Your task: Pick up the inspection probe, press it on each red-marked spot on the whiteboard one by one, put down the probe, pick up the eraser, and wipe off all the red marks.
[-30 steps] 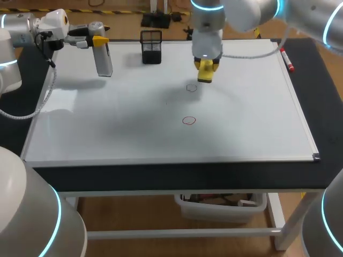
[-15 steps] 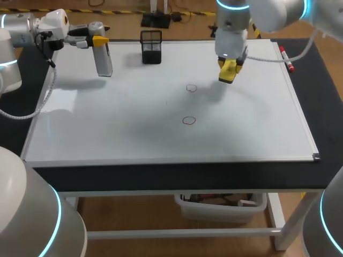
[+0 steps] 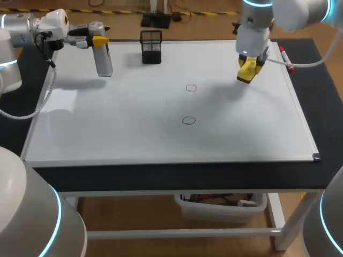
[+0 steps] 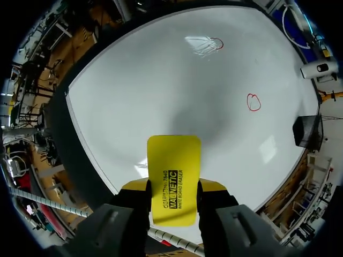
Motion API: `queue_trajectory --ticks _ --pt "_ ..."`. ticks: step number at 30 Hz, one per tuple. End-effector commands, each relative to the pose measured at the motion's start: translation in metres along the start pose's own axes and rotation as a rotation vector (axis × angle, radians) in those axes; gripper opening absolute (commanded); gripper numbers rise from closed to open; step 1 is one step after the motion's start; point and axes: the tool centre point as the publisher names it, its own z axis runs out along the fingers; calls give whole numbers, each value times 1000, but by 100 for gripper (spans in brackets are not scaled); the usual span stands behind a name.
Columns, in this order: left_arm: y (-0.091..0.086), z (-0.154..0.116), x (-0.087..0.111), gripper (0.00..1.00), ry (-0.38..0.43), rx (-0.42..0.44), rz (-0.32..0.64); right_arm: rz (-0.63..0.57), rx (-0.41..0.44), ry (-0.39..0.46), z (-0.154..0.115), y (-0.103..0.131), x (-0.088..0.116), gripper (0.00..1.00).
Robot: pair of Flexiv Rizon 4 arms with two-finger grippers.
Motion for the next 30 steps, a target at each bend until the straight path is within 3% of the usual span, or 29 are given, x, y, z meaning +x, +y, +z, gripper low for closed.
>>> queue_trajectory --ticks 1,14,30 --pt "-1 0 1 0 0 0 0 6 -22 19 0 -17 0 0" --pt "-1 0 1 0 0 0 0 47 -26 27 -1 -36 5 0" --pt "-1 0 1 0 0 0 0 71 -28 20 -4 -40 5 0"
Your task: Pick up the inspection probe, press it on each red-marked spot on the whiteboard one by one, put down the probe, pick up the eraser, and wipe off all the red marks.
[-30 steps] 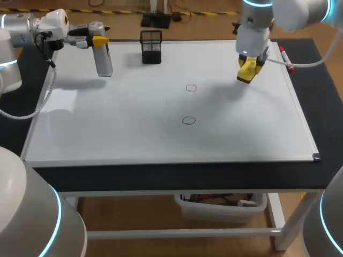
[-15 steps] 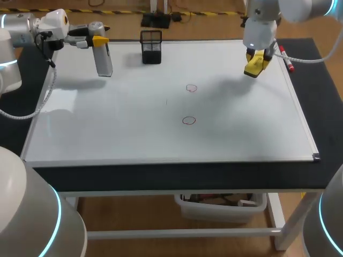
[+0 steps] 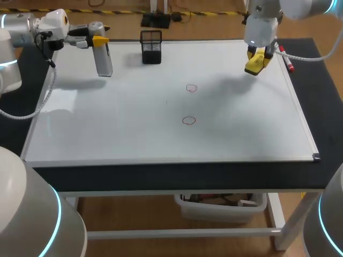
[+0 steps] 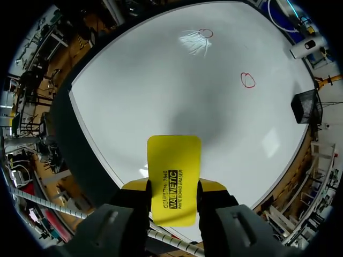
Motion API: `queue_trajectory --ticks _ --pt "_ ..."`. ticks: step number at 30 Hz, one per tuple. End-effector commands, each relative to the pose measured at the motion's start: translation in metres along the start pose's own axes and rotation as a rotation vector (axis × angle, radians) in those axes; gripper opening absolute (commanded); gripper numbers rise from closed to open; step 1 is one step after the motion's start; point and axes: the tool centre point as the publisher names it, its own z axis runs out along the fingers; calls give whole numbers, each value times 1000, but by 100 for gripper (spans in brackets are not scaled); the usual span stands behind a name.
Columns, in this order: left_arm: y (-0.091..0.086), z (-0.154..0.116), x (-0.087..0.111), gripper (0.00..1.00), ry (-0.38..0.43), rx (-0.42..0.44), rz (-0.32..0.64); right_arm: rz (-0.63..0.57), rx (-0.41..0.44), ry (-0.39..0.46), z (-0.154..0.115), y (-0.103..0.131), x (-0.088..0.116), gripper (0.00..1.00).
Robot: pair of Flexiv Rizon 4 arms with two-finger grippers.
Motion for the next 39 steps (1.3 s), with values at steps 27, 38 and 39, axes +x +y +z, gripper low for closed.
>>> queue_trajectory --ticks 27,38,39 --pt "5 40 36 0 78 -31 -12 -2 1 5 -1 -1 0 0" --pt "-5 103 83 0 226 -36 24 -2 1 5 -1 -1 0 0" --pt "-6 108 86 0 238 -35 27 -2 1 5 -1 -1 0 0"
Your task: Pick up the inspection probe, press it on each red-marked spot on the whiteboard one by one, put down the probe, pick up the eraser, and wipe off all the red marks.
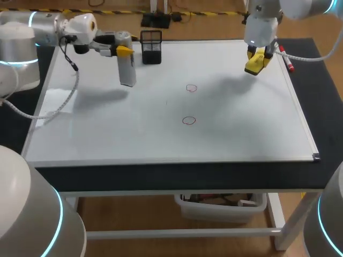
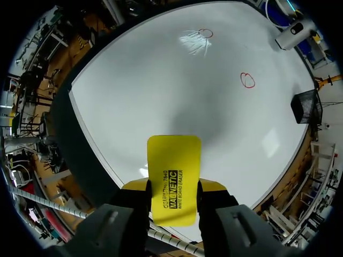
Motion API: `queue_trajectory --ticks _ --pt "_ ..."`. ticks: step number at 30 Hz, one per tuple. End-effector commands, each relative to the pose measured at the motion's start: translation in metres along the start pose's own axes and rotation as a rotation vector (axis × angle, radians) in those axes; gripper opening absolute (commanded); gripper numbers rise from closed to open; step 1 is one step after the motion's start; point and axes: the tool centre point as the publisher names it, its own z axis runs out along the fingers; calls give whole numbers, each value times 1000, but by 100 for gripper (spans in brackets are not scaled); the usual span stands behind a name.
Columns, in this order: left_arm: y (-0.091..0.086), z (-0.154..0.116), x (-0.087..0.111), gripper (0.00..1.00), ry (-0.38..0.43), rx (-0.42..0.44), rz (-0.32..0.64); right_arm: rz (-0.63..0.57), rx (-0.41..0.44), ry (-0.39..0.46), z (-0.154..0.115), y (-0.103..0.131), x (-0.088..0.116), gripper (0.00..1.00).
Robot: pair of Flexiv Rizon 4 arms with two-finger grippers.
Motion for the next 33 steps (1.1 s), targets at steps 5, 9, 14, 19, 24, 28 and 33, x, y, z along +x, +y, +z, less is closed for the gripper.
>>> queue_trajectory --ticks 5,9,14,19,24,28,33 --pt "-8 47 7 0 63 -26 2 -2 0 4 -1 -1 0 0" --pt "-6 71 4 0 104 -18 -1 -2 0 4 -1 -1 0 0" --pt "-3 102 5 0 126 6 -6 -2 0 4 -1 -1 0 0" --pt "2 125 5 0 100 8 0 -2 0 4 -1 -1 0 0" --pt "7 144 2 0 88 22 -4 -2 0 4 -1 -1 0 0" --pt "9 159 -1 0 68 42 6 -2 0 4 -1 -1 0 0" --pt "12 176 -4 0 59 57 7 -2 0 4 -1 -1 0 0"
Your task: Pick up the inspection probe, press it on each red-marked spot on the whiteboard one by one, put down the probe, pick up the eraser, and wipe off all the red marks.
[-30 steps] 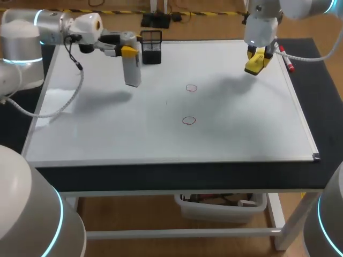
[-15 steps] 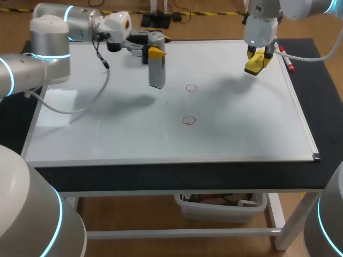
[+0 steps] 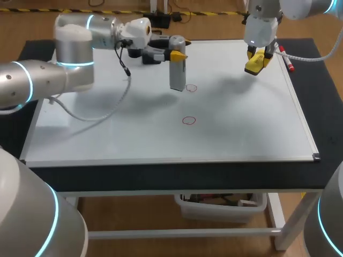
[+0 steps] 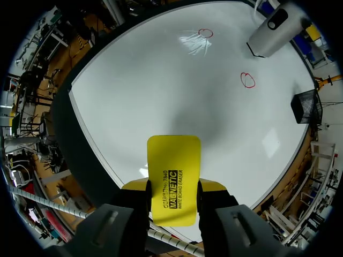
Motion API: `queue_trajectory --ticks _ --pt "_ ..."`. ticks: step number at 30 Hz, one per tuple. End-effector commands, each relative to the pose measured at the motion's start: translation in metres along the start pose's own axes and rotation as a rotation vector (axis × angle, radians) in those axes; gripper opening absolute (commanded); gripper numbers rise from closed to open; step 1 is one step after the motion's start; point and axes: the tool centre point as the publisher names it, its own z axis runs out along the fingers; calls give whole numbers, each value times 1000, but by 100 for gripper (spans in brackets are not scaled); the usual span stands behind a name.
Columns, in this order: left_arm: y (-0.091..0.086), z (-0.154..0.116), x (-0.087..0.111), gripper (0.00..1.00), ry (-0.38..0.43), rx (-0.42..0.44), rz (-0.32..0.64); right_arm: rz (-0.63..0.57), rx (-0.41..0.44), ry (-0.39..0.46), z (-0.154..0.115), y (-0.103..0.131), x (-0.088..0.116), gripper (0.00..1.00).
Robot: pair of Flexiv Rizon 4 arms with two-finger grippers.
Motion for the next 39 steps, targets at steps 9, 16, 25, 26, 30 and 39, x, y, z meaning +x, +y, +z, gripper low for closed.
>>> queue_trajectory --ticks 9,16,25,26,30,39 --pt "10 33 -11 0 -3 11 8 -2 0 4 -1 -1 0 0" --pt "13 35 -22 0 -2 4 37 -2 0 4 -1 -1 0 0" --pt "24 34 -36 0 -9 31 23 -2 0 4 -1 -1 0 0" --pt "25 35 -37 0 -11 22 24 -2 0 4 -1 -1 0 0" --pt "28 36 -40 0 -3 20 17 -2 0 4 -1 -1 0 0" --pt "33 39 -49 0 3 25 11 -2 0 4 -1 -1 0 0"
